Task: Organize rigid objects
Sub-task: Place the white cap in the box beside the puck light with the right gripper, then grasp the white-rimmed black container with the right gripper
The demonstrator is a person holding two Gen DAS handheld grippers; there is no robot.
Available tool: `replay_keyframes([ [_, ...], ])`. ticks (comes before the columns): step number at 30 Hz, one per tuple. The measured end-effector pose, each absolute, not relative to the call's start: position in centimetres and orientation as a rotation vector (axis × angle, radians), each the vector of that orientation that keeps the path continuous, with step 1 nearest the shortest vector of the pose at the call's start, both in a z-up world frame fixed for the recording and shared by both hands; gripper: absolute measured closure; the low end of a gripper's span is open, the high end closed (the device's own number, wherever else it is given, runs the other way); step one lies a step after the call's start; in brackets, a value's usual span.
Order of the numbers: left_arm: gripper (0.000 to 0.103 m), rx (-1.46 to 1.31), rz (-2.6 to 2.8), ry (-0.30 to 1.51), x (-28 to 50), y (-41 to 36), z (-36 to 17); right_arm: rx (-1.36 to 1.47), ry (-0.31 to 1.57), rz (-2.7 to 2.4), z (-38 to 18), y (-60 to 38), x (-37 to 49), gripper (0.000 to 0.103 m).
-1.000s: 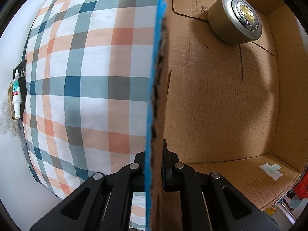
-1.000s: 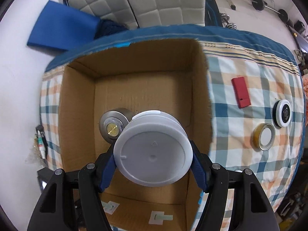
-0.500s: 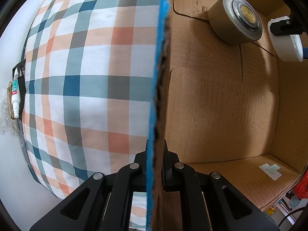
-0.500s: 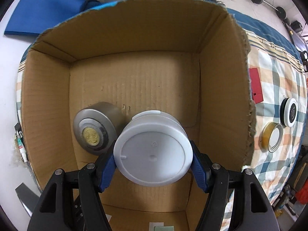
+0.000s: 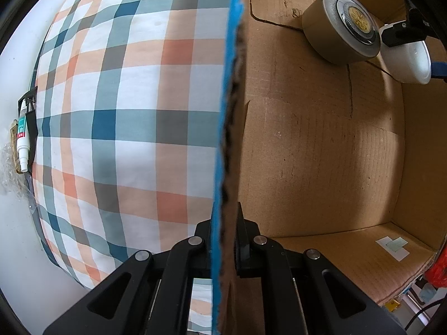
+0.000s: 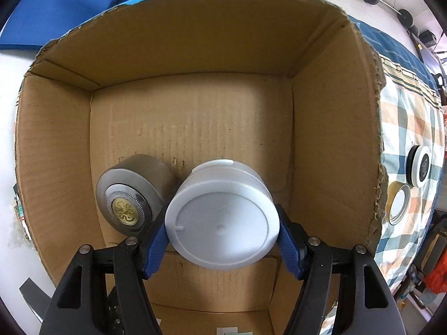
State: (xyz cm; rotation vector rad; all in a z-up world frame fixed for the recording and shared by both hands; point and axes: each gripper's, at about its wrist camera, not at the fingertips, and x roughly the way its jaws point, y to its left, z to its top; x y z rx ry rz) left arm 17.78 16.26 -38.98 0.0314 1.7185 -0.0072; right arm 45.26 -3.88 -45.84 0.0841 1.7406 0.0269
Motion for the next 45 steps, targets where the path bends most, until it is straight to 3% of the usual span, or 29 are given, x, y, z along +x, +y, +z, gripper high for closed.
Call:
replay_keyframes([
  [3, 0.098, 0.033, -0.008, 1.718, 17.7, 16.3, -39.0, 0.09, 1.74, 0.034, -45.7, -3.7, 45.1, 0.027],
  [6, 0.098, 0.037, -0.008, 1.718, 17.7, 16.2, -39.0, 0.088, 1.734, 0.028, -45.2, -3.5, 45.3, 0.014],
  [12, 0.098, 0.036, -0.007, 1.718, 17.8, 16.2, -39.0, 0.111, 1.713, 0.061, -43.8, -3.5, 44.8, 0.009],
  [16, 0.098, 0.036, -0.007, 1.718, 17.8, 16.1, -39.0, 0.118, 1.706, 0.093, -42.8, -3.4, 43.8, 0.0],
  [28, 0.098, 0.037, -0.004, 1.716, 17.8, 16.1, -38.8, 0.128, 1.657, 0.157, -39.9, -3.5, 39.4, 0.0],
  [45, 0.098, 0.043, -0.006, 1.714, 17.6, 15.8, -38.5, 0.207, 1.521, 0.211, -31.5, -5.7, 36.4, 0.0],
])
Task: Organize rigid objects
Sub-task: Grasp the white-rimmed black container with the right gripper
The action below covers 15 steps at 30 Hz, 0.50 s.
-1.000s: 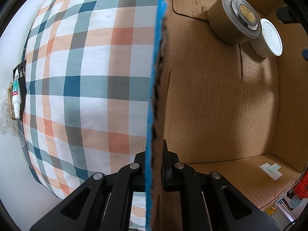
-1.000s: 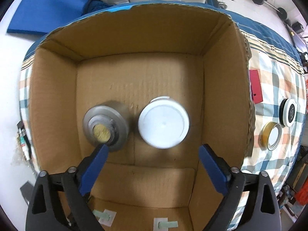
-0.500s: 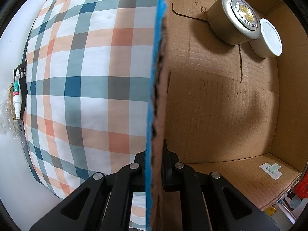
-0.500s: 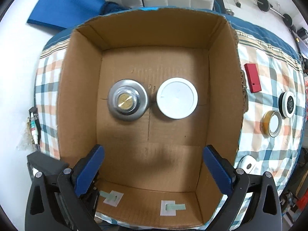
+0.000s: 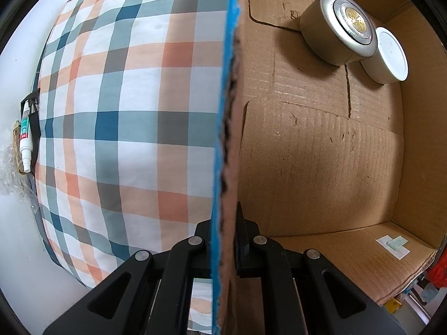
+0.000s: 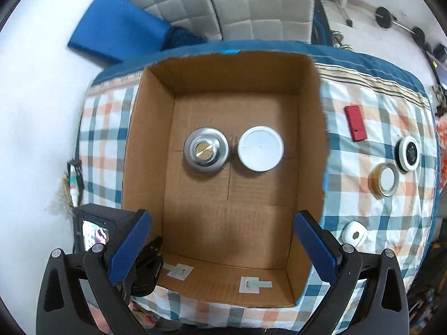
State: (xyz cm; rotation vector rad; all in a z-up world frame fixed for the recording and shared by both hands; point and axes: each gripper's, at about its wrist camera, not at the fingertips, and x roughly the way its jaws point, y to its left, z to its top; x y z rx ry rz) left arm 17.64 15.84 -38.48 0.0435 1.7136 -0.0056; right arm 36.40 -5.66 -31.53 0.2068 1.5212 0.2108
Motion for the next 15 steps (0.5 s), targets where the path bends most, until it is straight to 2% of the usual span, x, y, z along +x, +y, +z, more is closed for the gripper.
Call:
replay_keyframes([
  [5, 0.098, 0.041, 0.0, 1.714, 17.7, 15.8, -38.4, 0.317, 1.465, 0.11, -30.3, -12.4, 36.8, 0.0],
  [9, 0.098, 0.039, 0.006, 1.712, 17.6, 15.7, -38.2, 0.461, 1.386, -0.118, -31.8, -22.0, 37.6, 0.0],
  [15, 0.098, 0.035, 0.013, 1.714, 17.3, 15.8, -38.0, 0.627, 1.231, -0.496, -38.8, -35.0, 38.1, 0.0],
])
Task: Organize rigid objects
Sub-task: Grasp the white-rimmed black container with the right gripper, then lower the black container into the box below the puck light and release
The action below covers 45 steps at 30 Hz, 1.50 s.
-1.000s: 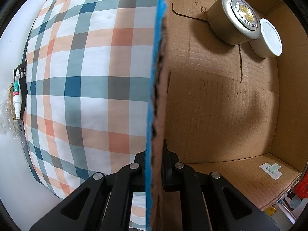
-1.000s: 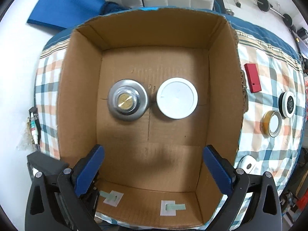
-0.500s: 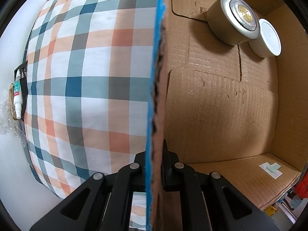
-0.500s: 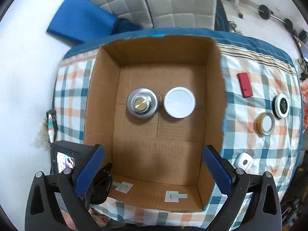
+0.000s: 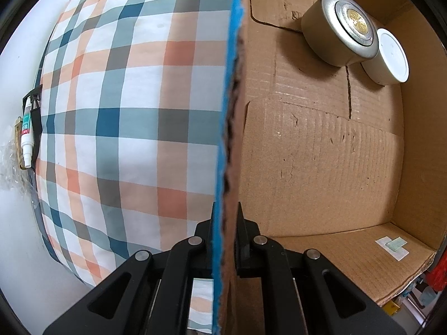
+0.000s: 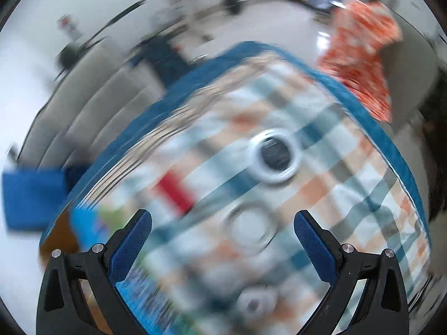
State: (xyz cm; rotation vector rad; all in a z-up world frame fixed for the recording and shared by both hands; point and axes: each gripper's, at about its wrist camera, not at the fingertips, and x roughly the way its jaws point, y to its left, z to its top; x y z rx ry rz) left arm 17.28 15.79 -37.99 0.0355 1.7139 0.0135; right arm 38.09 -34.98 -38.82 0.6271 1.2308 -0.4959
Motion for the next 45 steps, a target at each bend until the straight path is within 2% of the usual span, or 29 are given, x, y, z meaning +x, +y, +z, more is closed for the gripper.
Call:
replay_keyframes([
  [3, 0.098, 0.035, 0.018, 1.716, 17.1, 15.7, -38.1, 0.688, 1.234, -0.583, -43.7, -38.4, 38.7, 0.0],
  [9, 0.098, 0.025, 0.027, 1.719, 17.4, 15.9, -38.2, 0.709, 1.231, -0.652, -48.3, -40.9, 40.1, 0.001],
  [11, 0.098, 0.019, 0.03, 1.721, 17.5, 16.0, -38.2, 0.725, 1.253, -0.646, -49.5, -41.4, 40.7, 0.009],
  [12, 0.097, 0.018, 0.031, 1.722, 17.5, 15.9, -38.2, 0.717, 1.281, -0.637, -50.0, -41.5, 40.9, 0.023],
  [13, 0.097, 0.013, 0.033, 1.722, 17.6, 16.0, -38.2, 0.695, 1.303, -0.64, -50.3, -41.5, 41.1, 0.023],
  [22, 0.098, -0.016, 0.009, 1.734, 17.9, 18.0, -38.2, 0.476, 1.584, -0.519, -49.9, -38.0, 39.3, 0.024],
  [26, 0.099, -0.037, 0.004, 1.735, 18.0, 18.8, -38.4, 0.489, 1.655, -0.465, -50.6, -37.5, 38.4, 0.023],
  [36, 0.099, -0.047, 0.005, 1.733, 17.7, 20.3, -38.6, 0.442, 1.665, -0.48, -50.5, -35.9, 38.6, 0.026],
  [41, 0.099, -0.034, 0.007, 1.729, 17.3, 18.5, -38.5, 0.427, 1.609, -0.446, -47.2, -35.2, 38.8, 0.026],
  [45, 0.099, -0.021, 0.005, 1.727, 17.4, 18.0, -38.4, 0.419, 1.533, -0.37, -42.4, -32.9, 39.0, 0.026],
])
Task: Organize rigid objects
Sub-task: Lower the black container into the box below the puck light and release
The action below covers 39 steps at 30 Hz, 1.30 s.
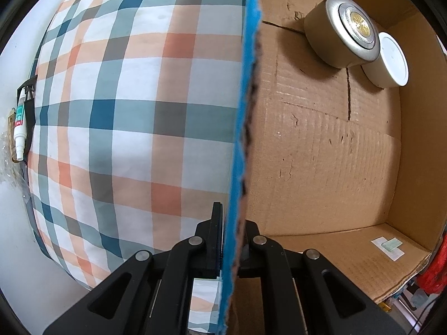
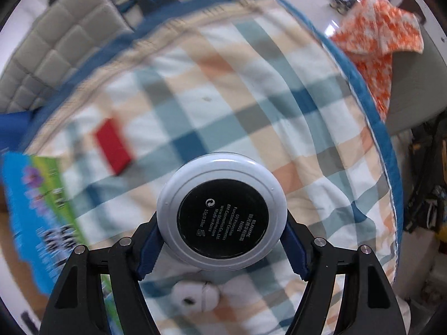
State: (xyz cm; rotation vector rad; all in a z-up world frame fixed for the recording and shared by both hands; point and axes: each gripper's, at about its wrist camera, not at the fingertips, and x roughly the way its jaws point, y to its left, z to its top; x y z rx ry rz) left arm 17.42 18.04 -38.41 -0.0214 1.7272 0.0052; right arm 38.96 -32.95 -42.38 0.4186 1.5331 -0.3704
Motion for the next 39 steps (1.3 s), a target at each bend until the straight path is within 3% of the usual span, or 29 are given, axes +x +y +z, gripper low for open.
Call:
replay_keyframes([
  [8, 0.099, -0.007, 0.004, 1.725, 17.5, 17.2, -38.4, 0.4, 1.437, -0.107, -33.3, -24.2, 38.1, 0.026],
  [13, 0.099, -0.005, 0.004, 1.723, 17.5, 16.8, -38.5, 0.404, 1.436, 0.06, -31.6, -18.0, 37.0, 0.026],
  [27, 0.099, -0.046, 0.005, 1.724, 17.3, 18.0, -38.4, 0.33, 1.556, 0.272, -36.1, -3.2, 36.6, 0.026],
  [39, 0.099, -0.047, 0.005, 1.728, 17.6, 18.7, -38.5, 0.332, 1.618, 0.297, -40.1, 0.0, 37.0, 0.026],
])
